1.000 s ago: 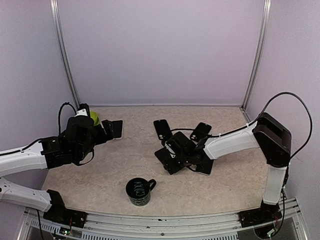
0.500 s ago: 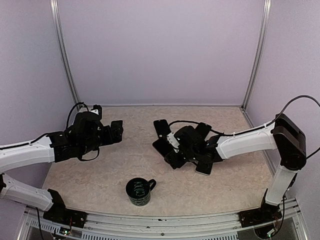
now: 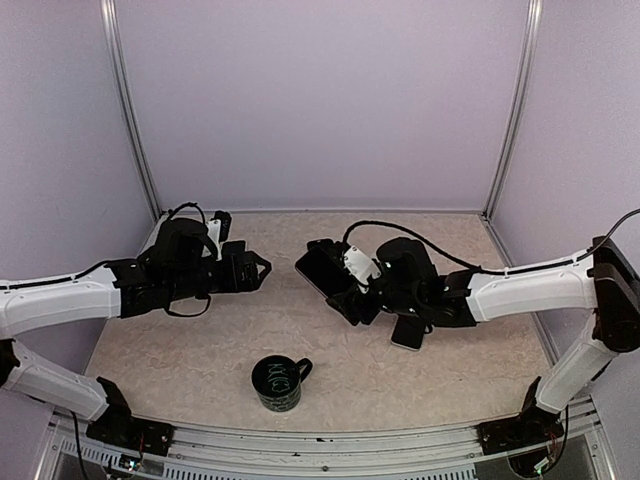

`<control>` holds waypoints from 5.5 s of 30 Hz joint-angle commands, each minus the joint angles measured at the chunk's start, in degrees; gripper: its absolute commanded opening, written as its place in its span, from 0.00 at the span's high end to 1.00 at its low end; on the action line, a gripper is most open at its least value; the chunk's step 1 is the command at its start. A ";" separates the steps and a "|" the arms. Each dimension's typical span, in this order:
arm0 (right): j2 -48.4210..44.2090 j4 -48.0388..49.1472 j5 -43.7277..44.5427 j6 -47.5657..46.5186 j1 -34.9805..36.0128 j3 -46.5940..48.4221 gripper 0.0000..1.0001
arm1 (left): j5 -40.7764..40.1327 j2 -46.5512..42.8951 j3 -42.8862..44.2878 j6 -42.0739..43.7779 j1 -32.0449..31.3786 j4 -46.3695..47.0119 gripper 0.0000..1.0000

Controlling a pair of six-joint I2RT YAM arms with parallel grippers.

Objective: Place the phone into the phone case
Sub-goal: Pass from the right arm to the left, then adjust the phone case at the center of the board.

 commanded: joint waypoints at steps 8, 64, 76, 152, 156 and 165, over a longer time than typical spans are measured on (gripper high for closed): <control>-3.19 9.70 -0.32 -10.87 5.06 -1.16 0.44 | 17.82 4.10 3.04 1.63 1.11 5.00 0.04; -4.56 11.12 4.21 -11.06 6.06 -0.20 0.00 | 15.89 -1.88 -1.52 1.52 3.23 12.56 1.00; 5.53 -2.25 14.90 5.79 -0.02 13.96 0.01 | 2.76 -12.98 -7.09 -0.30 3.41 10.42 1.00; 29.84 -8.83 -19.84 -4.56 -16.52 28.79 1.00 | -1.36 -21.16 -11.71 -1.48 3.41 6.82 1.00; 26.75 -6.97 -21.14 -11.59 -15.18 24.29 1.00 | -0.94 -20.05 -10.94 -1.65 3.45 6.05 1.00; 24.75 -10.18 -21.51 -26.78 -11.61 19.21 1.00 | 2.48 -16.06 -8.45 -2.78 3.50 4.95 1.00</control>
